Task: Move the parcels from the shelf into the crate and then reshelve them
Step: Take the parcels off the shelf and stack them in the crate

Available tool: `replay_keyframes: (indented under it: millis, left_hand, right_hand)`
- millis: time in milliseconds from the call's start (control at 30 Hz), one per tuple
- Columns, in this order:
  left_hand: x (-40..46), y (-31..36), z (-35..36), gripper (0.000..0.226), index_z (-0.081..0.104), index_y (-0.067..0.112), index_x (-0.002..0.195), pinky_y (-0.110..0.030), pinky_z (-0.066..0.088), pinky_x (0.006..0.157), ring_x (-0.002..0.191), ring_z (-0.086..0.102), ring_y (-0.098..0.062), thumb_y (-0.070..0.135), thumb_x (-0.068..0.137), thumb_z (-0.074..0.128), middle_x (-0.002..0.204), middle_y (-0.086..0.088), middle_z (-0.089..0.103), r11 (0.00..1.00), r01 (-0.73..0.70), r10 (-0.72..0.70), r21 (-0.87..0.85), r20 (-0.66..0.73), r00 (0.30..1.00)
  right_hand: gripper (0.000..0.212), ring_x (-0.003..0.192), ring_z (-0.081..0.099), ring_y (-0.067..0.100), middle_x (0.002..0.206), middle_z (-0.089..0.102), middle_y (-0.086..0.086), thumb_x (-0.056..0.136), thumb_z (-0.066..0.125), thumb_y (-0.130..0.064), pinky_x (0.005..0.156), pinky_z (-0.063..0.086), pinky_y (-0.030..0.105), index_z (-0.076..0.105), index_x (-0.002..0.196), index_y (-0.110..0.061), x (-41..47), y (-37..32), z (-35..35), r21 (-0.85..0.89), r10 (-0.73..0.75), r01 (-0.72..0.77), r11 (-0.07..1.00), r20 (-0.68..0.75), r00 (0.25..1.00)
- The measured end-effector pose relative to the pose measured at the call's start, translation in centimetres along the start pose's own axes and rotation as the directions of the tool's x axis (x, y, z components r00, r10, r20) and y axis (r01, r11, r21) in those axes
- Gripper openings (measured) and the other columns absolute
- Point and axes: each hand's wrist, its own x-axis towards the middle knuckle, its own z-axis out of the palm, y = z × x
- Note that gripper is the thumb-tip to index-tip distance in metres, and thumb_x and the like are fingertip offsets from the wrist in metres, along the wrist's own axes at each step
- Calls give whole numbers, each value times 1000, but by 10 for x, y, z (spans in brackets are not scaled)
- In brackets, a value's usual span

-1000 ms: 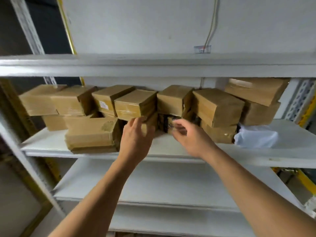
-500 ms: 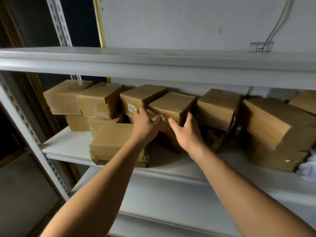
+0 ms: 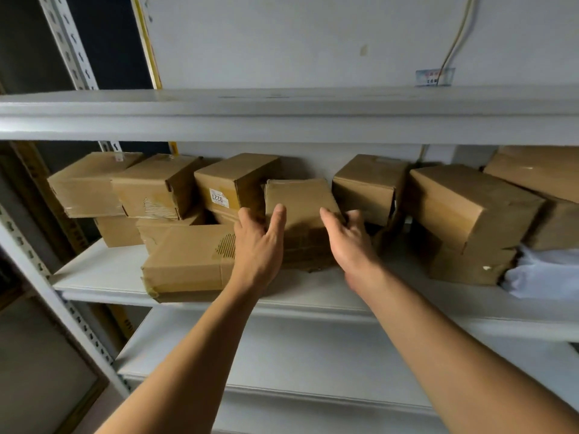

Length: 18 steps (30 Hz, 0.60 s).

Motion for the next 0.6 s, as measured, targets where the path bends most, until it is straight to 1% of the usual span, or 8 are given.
replay_keyframes:
  millis: [67,133,200,267,367,400,467,600]
  left_hand:
    - [-20,2,5,47,38,27,122,-47,56,96,105,62,-22,65,99,53,117,-5,59,990,79,-74,-115,53,996]
    - [-48,9,12,44,36,24,128,-45,60,94,104,66,-20,54,103,54,117,-4,61,970,129,-110,-208,103,989]
    - [-80,13,23,41,35,28,135,-38,61,93,109,66,-14,49,105,54,122,4,60,967,68,-44,-246,102,994]
    - [-113,18,34,47,38,29,142,-28,59,93,117,63,-10,51,103,54,130,5,57,964,-1,31,-266,110,993]
    - [-158,23,54,69,37,27,154,-38,56,105,129,57,-13,60,95,53,144,-1,52,961,-56,100,-269,152,983]
    - [-172,24,62,69,36,26,155,-42,54,107,131,56,-15,58,97,54,146,-2,51,956,-73,126,-283,173,977]
    - [-203,27,79,66,35,27,156,-46,54,108,134,56,-17,54,100,55,148,-4,52,945,-85,169,-317,246,954]
    - [-261,38,122,55,38,25,154,-31,53,102,130,61,-16,41,104,54,144,-5,60,933,-81,221,-349,382,897]
  right_hand:
    - [46,106,62,20,129,60,5,95,63,-60,86,55,39,49,127,-30,-13,11,-10,40,-27,27,999,2,1000]
    - [39,109,63,17,131,61,3,98,67,-47,86,56,33,50,130,-32,-34,19,-26,147,-61,57,987,17,998]
    - [43,117,61,14,138,58,-2,102,66,-41,87,50,27,48,141,-34,-57,26,-48,175,-90,81,981,45,995]
    - [56,125,59,15,142,58,-7,98,66,-49,97,48,30,48,149,-33,-81,38,-75,146,-107,97,985,63,992]
    - [57,126,65,17,137,68,-8,89,69,-55,108,52,45,57,142,-39,-116,59,-124,172,-104,89,981,78,992]
    - [50,125,66,17,135,70,-9,92,69,-50,109,51,48,59,140,-41,-128,66,-140,182,-97,80,980,86,991]
    - [38,124,67,12,132,72,-11,102,67,-36,110,50,44,60,138,-43,-158,80,-174,198,-98,78,977,91,991]
    - [44,128,64,7,136,70,-14,103,66,-33,114,48,41,56,144,-45,-214,116,-241,194,-43,45,980,-13,999]
